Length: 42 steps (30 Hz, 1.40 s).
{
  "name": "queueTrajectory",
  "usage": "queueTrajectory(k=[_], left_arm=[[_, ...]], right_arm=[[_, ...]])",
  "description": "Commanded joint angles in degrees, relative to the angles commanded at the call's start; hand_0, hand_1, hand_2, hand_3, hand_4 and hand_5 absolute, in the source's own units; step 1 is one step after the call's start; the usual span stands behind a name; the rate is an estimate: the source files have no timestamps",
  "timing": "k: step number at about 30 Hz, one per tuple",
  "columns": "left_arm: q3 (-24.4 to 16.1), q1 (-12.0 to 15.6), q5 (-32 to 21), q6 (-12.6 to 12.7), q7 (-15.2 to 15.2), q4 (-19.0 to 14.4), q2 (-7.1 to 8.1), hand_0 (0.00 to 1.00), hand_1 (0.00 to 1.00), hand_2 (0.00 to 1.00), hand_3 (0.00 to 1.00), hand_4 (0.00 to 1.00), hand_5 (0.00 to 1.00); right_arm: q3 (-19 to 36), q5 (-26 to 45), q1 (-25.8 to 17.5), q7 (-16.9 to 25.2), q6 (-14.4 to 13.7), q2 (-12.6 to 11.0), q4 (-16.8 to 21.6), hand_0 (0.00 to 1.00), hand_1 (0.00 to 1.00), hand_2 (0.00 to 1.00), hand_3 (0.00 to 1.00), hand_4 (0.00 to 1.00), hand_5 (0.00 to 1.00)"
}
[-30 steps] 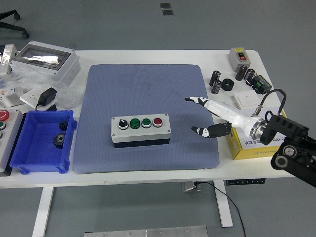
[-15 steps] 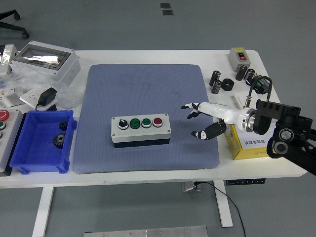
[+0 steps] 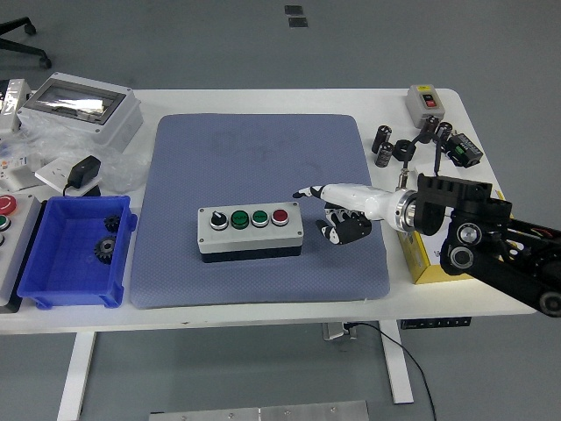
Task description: Pick up the button,place it on the desk,press the button,press the button
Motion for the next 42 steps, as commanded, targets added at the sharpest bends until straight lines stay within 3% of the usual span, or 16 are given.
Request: queueTrajectory(k=[17,34,38,42], left_arm=[[0.15,0.18,-0.35,0.16,0.64,-0.25,-0.23,0.604,0.501,0.480,0.597,0.117,0.002],[-0.01,0.26,-0.17,-0.20,0.26,-0.13,-0.34,0.604,0.502,0.481,0.597,0.112,0.002],[-0.14,0.33,0.01,-0.31,-0.19,0.05,-0.35,0.604,0.503,0.481,0.598,0.110,0.002],[-0.28,0.41,0.17,-0.42,-0.40,0.12,-0.42,0.605,0.504,0.481,0.598,0.111,0.002]], right_arm=[[-1.32,-0.29,0.85,0.52,0.78,-0.05,1.54,0.035,0.089,0.164,0.936,0.188,0.002],[-4.67,-2.14,0.81,-0.32,-0.14,2.42,-1.13,0.038,0.088,0.162,0.918,0.180,0.002],[-3.65,-2.37,0.58,0.73,-0.61,1.73,-0.29,0.039,0.086,0.160,0.930,0.177,0.002],[1.44,2.35,-2.06,5.17,-0.52,-0.51,2.34,0.039,0.085,0.158,0.922,0.179,0.002]])
